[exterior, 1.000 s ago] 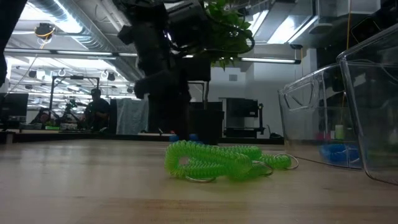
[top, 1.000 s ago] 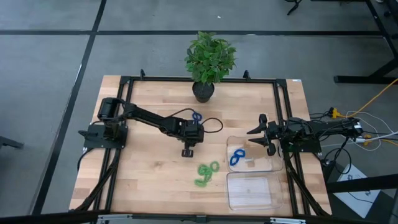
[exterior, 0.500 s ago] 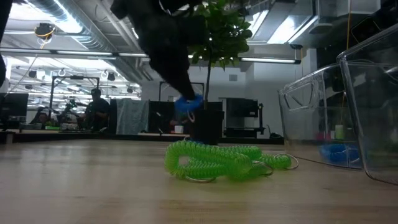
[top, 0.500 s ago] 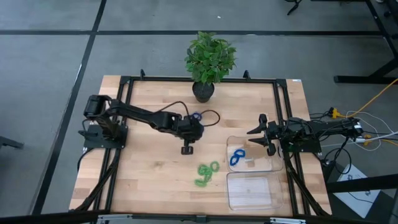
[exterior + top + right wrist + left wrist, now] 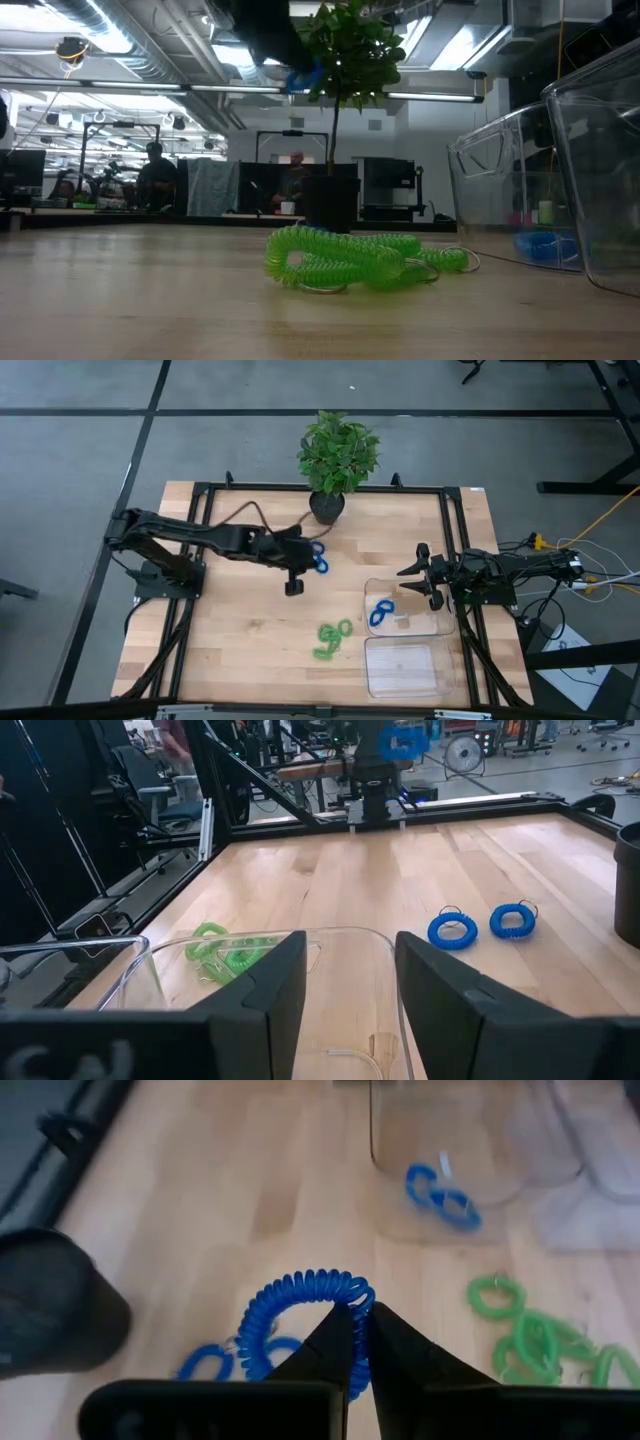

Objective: Sort spring keychains
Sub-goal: Put the blue spring keychain in the top transparent bin

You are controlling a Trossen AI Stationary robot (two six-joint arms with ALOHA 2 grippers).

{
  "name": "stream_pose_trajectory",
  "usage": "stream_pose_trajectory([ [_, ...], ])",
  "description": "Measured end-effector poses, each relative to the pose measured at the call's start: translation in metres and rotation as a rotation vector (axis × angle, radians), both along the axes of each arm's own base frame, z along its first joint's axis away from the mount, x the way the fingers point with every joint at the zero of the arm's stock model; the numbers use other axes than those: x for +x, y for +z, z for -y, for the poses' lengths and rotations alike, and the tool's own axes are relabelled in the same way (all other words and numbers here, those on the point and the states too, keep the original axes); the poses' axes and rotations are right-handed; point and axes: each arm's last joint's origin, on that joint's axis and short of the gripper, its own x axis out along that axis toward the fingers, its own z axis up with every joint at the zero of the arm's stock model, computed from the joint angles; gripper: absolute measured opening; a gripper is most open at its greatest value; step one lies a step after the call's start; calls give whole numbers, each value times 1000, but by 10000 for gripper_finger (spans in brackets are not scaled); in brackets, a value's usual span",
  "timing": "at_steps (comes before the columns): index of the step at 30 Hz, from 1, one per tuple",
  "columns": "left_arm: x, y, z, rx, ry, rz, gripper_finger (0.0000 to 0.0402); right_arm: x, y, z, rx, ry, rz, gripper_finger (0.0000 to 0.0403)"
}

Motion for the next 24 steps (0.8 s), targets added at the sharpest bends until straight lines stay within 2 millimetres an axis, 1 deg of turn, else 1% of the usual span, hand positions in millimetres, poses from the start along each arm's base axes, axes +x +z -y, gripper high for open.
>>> stream_pose_trajectory([
  [3,-12,17,-1,11,17,56,16,0,0,0,0,0,0,154],
  [6,-21,28,-2,23,36,100,16,0,0,0,0,0,0,154],
  [9,-26,34,-3,33,52,123,17,0,0,0,0,0,0,154],
  [12,-26,35,-3,33,54,125,17,0,0,0,0,0,0,154],
  [17,-19,30,-3,22,60,130,17,0,0,0,0,0,0,154],
  [20,-10,30,-1,1,40,187,17,0,0,0,0,0,0,154],
  [24,8,29,1,-33,-1,287,17,0,0,0,0,0,0,154],
])
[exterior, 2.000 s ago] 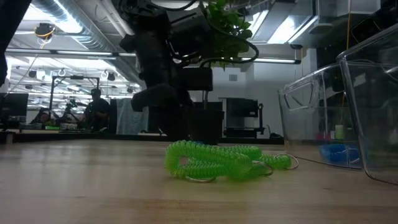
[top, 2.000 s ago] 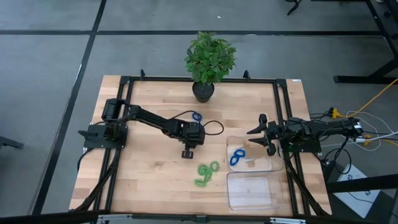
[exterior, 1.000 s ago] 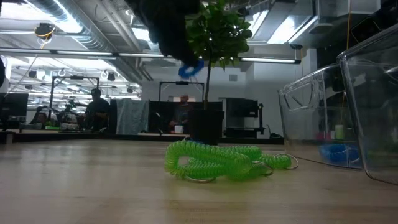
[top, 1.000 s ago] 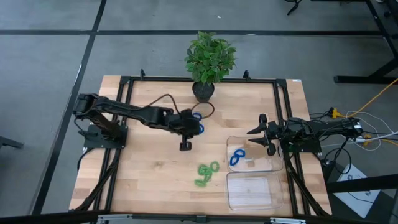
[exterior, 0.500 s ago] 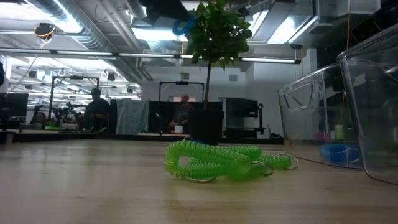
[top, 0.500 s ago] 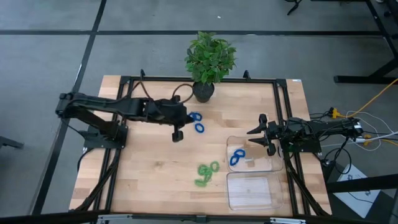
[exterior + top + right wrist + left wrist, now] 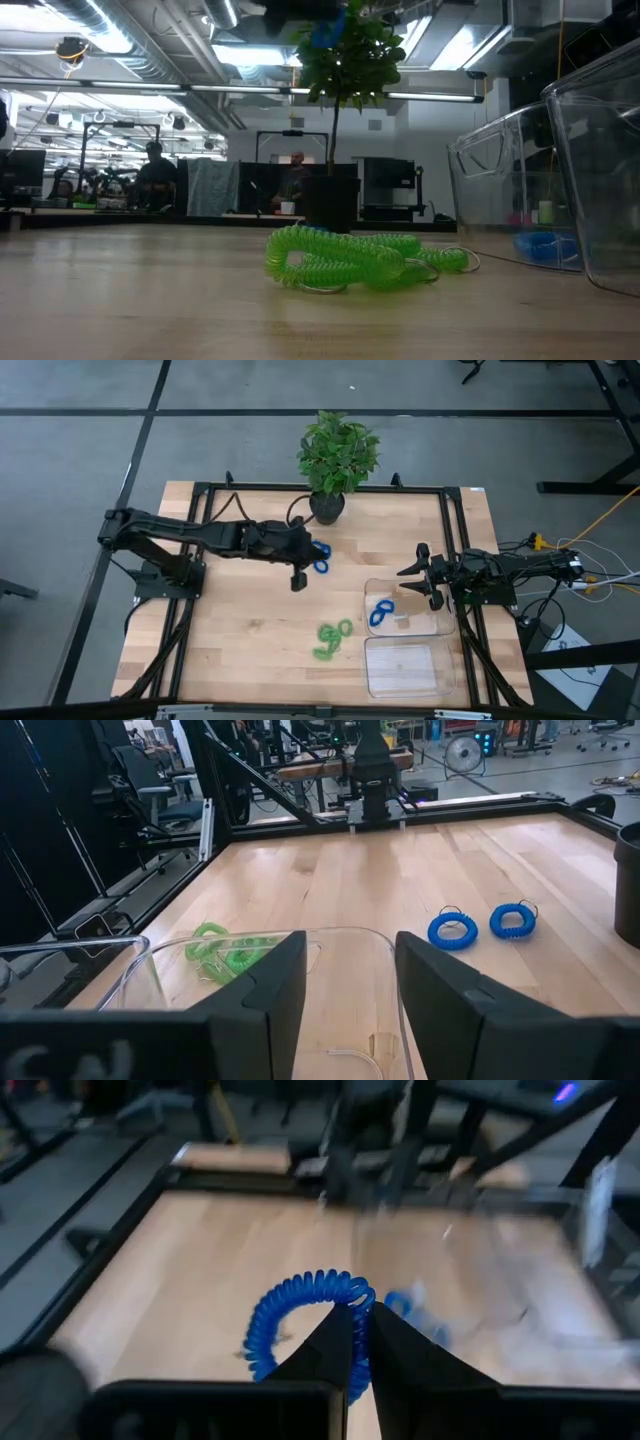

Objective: Sort spring keychains
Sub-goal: Put the blue spring keychain in the top transparent bin

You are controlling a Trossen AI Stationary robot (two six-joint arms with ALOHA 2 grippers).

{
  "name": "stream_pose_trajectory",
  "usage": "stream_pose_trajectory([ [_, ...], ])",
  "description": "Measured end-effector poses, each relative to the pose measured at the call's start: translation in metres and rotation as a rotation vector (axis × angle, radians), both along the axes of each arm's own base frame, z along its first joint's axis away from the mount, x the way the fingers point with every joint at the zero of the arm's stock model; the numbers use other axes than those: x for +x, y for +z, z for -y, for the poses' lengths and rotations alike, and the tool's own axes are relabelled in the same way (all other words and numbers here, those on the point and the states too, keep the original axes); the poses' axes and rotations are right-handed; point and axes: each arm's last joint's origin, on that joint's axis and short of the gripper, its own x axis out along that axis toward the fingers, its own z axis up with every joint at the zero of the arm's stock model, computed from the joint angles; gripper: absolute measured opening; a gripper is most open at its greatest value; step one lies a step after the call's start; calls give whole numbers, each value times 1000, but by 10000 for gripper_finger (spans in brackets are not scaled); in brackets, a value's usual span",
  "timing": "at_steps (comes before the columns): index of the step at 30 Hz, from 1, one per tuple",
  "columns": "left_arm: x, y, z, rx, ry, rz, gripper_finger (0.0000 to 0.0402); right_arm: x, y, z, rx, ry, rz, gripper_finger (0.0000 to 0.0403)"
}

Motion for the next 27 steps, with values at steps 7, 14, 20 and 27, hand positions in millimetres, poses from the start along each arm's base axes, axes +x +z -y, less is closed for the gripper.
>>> stream_pose_trajectory([
  [7,37,-16,10,-72,-84,122,17,0,0,0,0,0,1,154],
  [14,85,-21,28,-52,-185,126,17,0,0,0,0,0,0,154],
  [20,123,-18,47,-6,-257,162,17,0,0,0,0,0,0,154],
  [27,152,-19,59,-15,-303,191,17,0,0,0,0,0,0,154],
])
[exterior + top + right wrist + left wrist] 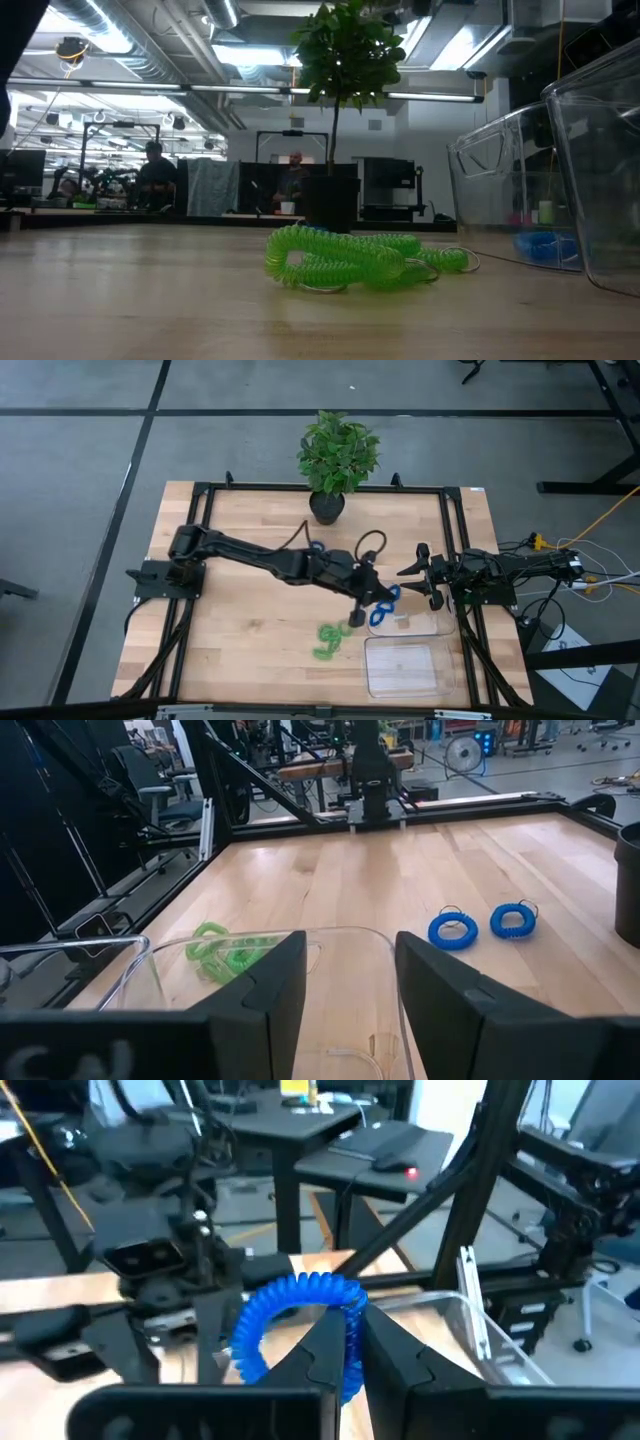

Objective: Sort spring keychains
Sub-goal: Put the blue spring keychain in the top transparent bin

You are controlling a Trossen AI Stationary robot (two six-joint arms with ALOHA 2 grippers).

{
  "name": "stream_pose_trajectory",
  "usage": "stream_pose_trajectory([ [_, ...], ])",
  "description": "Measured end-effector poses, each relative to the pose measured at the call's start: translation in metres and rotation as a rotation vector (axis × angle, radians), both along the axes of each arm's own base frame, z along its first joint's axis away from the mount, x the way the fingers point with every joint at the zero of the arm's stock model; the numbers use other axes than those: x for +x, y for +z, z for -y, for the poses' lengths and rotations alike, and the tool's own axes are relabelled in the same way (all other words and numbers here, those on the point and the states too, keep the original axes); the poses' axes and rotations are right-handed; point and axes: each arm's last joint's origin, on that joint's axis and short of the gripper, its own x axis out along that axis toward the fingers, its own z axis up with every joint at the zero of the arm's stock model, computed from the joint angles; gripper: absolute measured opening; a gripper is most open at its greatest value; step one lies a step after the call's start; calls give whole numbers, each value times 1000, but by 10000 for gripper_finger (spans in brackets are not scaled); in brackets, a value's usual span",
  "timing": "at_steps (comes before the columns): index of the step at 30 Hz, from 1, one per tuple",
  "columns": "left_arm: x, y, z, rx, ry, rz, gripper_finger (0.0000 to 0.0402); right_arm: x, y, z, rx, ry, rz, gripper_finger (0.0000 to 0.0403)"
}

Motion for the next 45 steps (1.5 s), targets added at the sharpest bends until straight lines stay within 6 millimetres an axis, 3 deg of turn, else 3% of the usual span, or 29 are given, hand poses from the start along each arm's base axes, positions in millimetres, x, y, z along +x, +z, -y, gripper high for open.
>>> stream_pose_trajectory([
  [10,22,-22,10,1,-24,-30,17,0,0,0,0,0,1,154],
  [28,12,-48,8,126,-54,-295,18,0,0,0,0,0,0,154],
  [45,12,-48,8,150,-62,-297,18,0,0,0,0,0,0,154],
])
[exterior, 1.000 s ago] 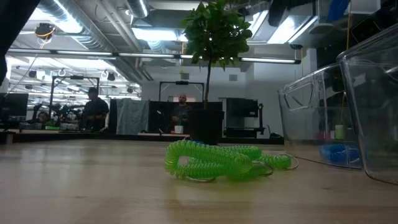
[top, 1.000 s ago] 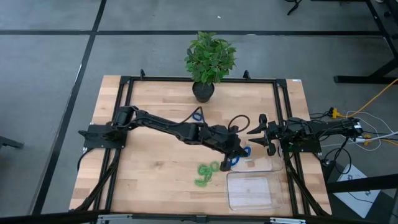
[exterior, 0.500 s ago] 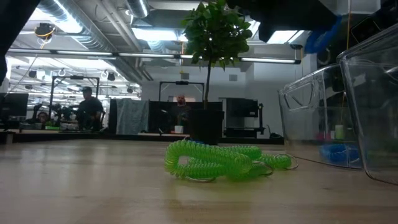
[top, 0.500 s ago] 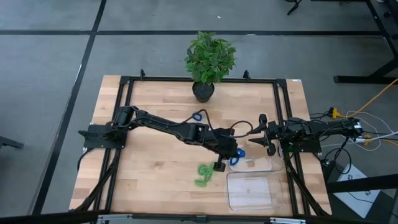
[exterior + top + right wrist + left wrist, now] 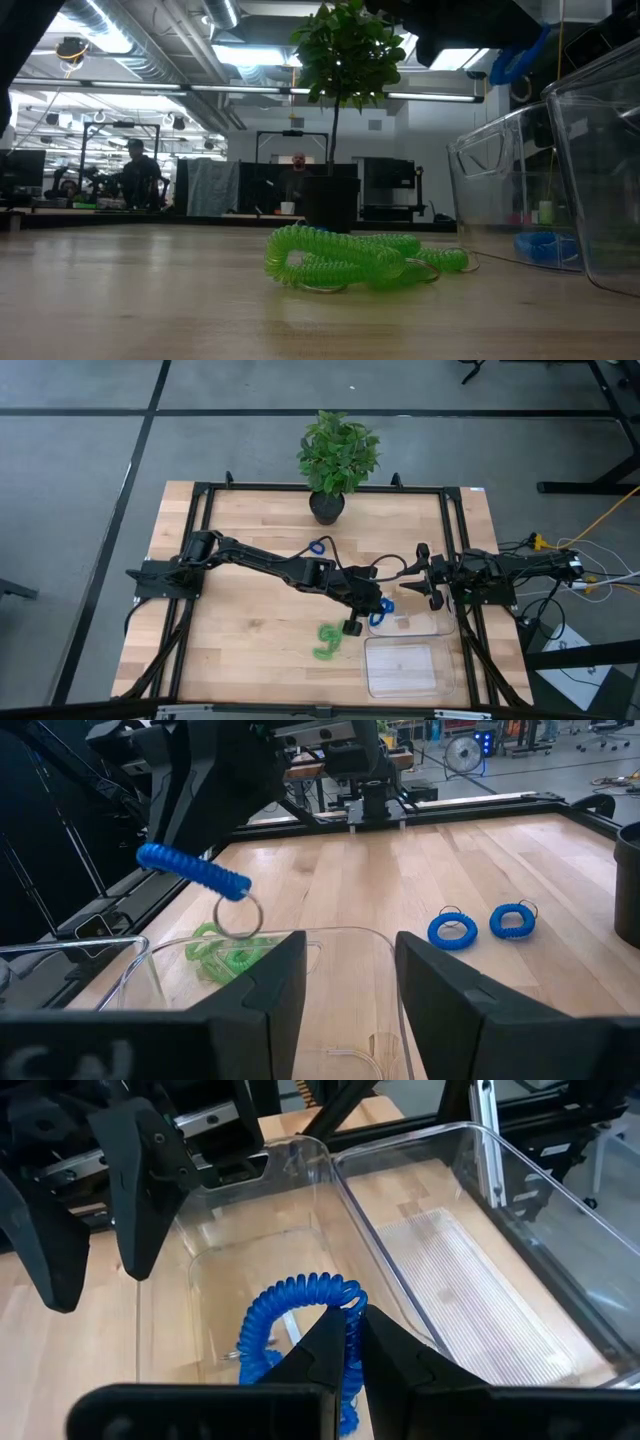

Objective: Sort spring keychains
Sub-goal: Put the blue spring keychain in the top transparent bin

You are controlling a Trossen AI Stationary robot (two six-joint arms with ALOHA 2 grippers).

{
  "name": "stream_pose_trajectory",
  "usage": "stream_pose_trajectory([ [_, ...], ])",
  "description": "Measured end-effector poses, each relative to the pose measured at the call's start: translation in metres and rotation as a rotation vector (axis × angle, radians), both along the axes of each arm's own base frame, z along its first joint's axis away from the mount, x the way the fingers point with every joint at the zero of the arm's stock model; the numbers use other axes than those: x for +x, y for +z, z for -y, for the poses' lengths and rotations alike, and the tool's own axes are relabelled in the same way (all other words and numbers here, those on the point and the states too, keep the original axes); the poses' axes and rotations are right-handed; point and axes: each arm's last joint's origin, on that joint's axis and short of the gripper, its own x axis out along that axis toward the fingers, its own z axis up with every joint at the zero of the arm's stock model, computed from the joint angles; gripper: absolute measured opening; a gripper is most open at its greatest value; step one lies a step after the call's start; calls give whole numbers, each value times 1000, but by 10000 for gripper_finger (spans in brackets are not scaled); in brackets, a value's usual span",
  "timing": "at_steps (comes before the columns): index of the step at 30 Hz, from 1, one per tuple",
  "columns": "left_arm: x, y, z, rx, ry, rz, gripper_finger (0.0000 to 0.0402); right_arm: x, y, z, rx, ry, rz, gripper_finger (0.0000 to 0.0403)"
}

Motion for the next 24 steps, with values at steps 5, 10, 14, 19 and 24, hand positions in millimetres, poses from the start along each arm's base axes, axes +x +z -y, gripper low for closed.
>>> stream_pose_trajectory([
  [5,0,0,0,0,1,4,19,0,0,0,0,0,0,154],
  [10,1,2,0,-1,6,25,36,0,0,0,0,0,0,154],
  [14,3,4,-1,19,48,54,51,0,0,0,0,0,0,154],
  [19,4,8,-1,15,55,93,57,0,0,0,0,0,0,154],
  [24,5,8,-1,13,55,104,52,0,0,0,0,0,0,154],
])
